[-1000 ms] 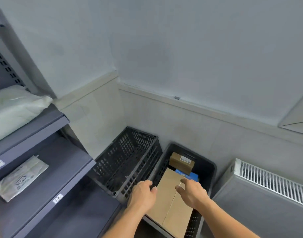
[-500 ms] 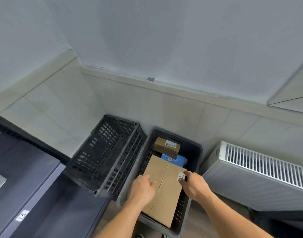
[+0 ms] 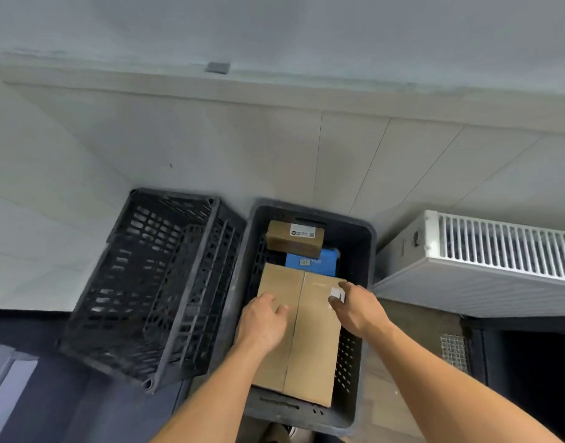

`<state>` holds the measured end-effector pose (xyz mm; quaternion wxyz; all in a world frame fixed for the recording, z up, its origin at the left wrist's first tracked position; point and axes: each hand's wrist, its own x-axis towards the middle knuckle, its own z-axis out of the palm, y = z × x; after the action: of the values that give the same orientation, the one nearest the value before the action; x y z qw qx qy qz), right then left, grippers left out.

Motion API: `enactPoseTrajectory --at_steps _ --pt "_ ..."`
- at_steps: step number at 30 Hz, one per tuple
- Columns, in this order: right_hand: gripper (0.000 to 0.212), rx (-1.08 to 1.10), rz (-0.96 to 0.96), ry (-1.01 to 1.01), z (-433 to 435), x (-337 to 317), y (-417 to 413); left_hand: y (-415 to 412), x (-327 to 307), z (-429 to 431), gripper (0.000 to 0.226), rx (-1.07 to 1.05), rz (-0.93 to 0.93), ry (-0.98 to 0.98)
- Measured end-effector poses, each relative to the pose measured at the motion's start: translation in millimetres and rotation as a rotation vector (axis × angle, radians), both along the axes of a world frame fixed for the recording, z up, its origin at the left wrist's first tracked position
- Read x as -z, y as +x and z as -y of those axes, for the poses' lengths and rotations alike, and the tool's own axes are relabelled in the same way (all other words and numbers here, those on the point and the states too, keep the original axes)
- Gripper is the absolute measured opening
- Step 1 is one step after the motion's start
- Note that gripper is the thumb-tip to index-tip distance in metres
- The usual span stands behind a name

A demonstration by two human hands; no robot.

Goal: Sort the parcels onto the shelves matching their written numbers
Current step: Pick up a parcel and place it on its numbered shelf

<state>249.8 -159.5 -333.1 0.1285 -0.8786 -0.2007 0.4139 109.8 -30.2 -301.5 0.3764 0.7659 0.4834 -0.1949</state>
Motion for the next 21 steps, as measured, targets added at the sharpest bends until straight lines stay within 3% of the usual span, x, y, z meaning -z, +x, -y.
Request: enactPoseTrajectory --at_steps 7,21 --pt "0.054 0.19 -0.058 0.089 -44 68 28 44 85 -59 0.046 -0.014 0.01 0.015" --pt "0.058 0.546 -0.164 0.234 -106 183 80 124 201 -127 0.068 -0.291 0.15 -0.01"
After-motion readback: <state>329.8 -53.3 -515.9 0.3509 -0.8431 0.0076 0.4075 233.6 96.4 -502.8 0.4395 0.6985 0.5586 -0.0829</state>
